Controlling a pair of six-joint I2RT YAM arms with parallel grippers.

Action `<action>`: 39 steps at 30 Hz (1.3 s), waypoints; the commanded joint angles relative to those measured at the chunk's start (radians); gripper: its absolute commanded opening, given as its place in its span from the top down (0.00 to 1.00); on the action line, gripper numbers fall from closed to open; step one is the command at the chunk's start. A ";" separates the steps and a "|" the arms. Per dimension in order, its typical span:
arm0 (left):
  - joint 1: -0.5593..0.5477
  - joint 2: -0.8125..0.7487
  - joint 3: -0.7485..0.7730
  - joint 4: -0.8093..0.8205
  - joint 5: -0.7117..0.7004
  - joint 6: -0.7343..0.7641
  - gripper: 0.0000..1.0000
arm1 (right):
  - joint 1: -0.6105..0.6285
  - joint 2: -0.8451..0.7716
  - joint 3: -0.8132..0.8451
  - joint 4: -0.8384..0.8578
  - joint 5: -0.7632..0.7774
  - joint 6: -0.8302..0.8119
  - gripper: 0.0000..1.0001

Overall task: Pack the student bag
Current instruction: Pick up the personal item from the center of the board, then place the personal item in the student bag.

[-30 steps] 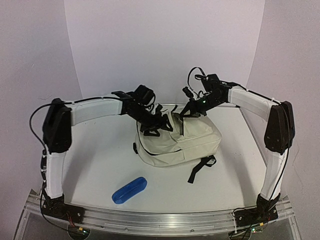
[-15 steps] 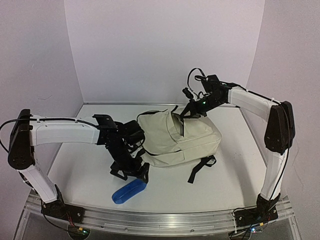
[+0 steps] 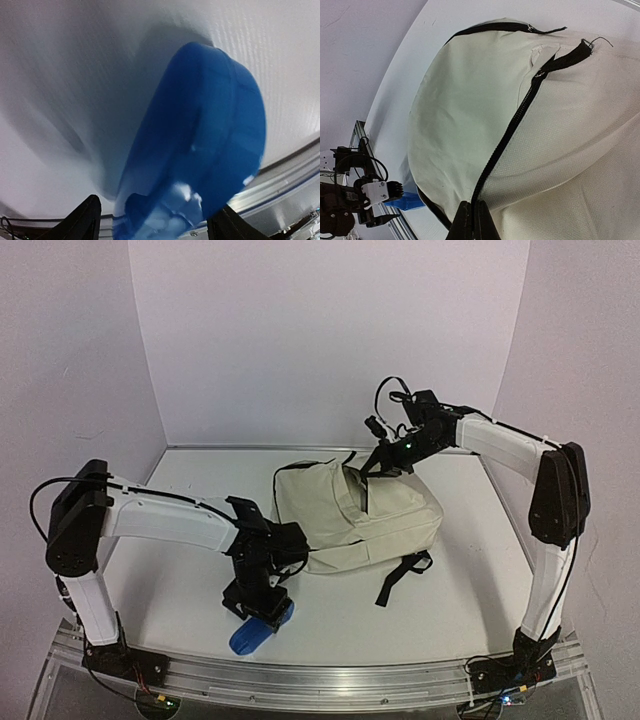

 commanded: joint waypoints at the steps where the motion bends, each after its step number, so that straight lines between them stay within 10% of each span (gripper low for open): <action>1: -0.008 0.067 0.077 -0.054 -0.107 0.033 0.33 | 0.005 -0.055 -0.004 -0.001 -0.025 -0.009 1.00; 14: 0.087 -0.075 0.182 0.100 -0.029 -0.032 0.76 | 0.004 -0.062 0.004 -0.002 -0.031 -0.025 1.00; 23: 0.400 -0.054 0.252 0.687 0.339 -0.199 0.81 | 0.005 -0.080 -0.009 -0.006 -0.016 -0.066 1.00; 39: 0.432 0.384 0.457 1.286 0.510 -0.604 0.86 | 0.005 -0.053 0.043 -0.003 -0.023 -0.058 1.00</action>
